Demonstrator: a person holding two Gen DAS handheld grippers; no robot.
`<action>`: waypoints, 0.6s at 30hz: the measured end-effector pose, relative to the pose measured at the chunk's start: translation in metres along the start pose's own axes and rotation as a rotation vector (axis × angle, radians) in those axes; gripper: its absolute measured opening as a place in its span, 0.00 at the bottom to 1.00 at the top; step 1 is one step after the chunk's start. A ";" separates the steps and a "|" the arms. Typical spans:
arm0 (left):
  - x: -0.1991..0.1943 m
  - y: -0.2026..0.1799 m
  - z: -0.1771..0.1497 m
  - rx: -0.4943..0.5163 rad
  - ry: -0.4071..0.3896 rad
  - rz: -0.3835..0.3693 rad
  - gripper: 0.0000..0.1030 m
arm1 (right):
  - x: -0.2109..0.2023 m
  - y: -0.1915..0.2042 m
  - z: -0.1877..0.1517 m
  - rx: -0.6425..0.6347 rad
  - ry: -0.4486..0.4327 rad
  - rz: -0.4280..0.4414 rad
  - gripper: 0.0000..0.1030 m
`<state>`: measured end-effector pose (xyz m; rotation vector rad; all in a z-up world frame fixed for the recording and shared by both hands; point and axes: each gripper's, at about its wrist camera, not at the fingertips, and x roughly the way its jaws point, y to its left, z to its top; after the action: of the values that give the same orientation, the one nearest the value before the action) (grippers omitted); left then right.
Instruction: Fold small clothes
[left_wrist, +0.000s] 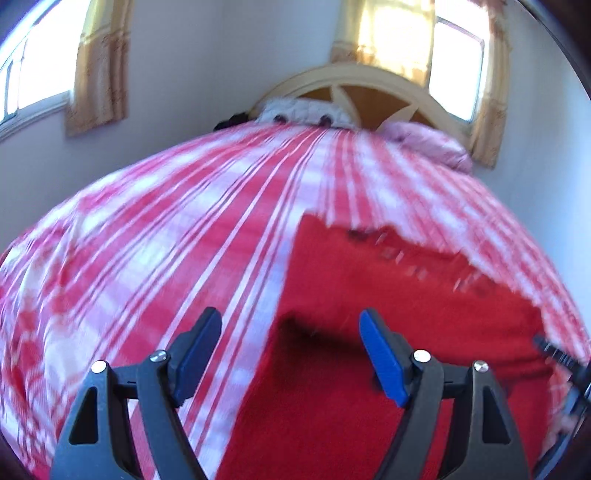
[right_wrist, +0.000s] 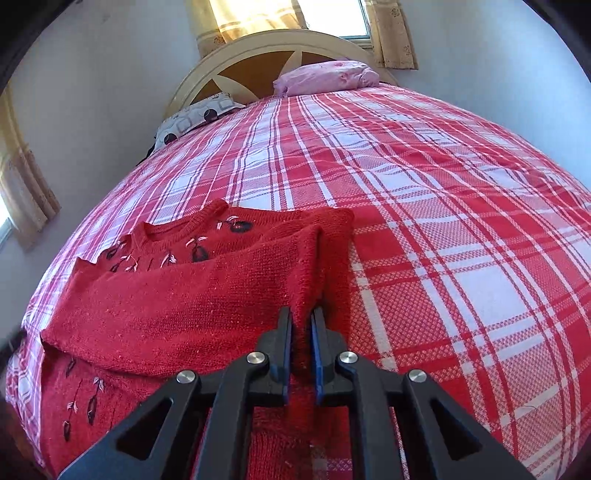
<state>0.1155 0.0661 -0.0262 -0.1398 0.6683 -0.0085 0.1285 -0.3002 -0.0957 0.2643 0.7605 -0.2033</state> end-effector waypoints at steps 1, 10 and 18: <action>0.007 -0.007 0.010 0.009 0.010 -0.012 0.78 | -0.002 0.000 -0.001 -0.004 -0.003 0.001 0.09; 0.089 0.005 0.002 0.029 0.216 0.092 0.84 | -0.058 0.007 0.009 -0.032 -0.203 0.004 0.16; 0.075 0.019 0.000 -0.040 0.159 0.098 0.92 | 0.020 0.038 0.001 -0.177 0.051 0.011 0.16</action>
<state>0.1737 0.0806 -0.0750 -0.1460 0.8333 0.0884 0.1536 -0.2663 -0.1028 0.1060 0.8224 -0.1183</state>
